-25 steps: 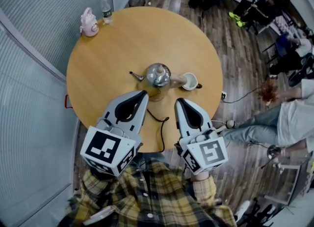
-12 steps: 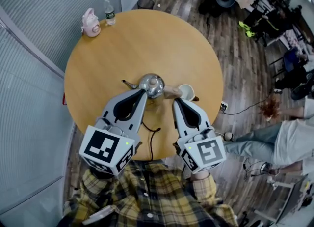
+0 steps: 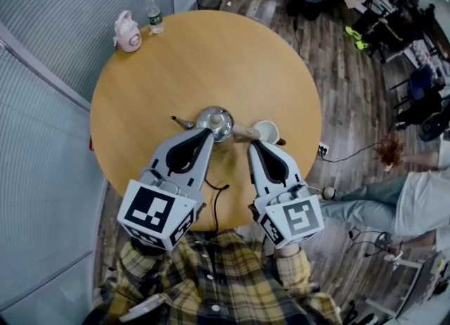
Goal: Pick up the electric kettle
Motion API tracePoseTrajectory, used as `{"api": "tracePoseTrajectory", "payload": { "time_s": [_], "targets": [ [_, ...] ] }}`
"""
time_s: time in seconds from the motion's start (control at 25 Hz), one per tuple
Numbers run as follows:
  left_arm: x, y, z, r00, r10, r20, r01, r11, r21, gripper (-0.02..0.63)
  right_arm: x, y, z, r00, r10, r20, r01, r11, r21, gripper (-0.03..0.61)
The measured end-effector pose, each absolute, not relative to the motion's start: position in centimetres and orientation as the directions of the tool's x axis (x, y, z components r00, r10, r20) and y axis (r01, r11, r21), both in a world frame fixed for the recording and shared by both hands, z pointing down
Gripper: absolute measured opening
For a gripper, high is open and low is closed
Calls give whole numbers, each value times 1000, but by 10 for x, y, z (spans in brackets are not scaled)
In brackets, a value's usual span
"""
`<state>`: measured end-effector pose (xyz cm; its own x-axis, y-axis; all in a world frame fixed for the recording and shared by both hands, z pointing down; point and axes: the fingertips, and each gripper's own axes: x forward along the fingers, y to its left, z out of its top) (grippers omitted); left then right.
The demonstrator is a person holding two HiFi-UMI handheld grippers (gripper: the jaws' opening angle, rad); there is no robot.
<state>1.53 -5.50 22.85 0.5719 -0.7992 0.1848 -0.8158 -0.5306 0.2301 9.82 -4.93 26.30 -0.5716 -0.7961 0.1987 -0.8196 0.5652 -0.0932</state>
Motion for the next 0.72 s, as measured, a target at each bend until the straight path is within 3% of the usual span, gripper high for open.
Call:
{"api": "tracePoseTrajectory", "payload": {
  "time_s": [0.72],
  "targets": [
    [-2, -70, 269, 564, -794, 225, -822, -513, 248, 3, 107, -68, 310, -541, -805, 244, -839, 535, -98, 38]
  ]
}}
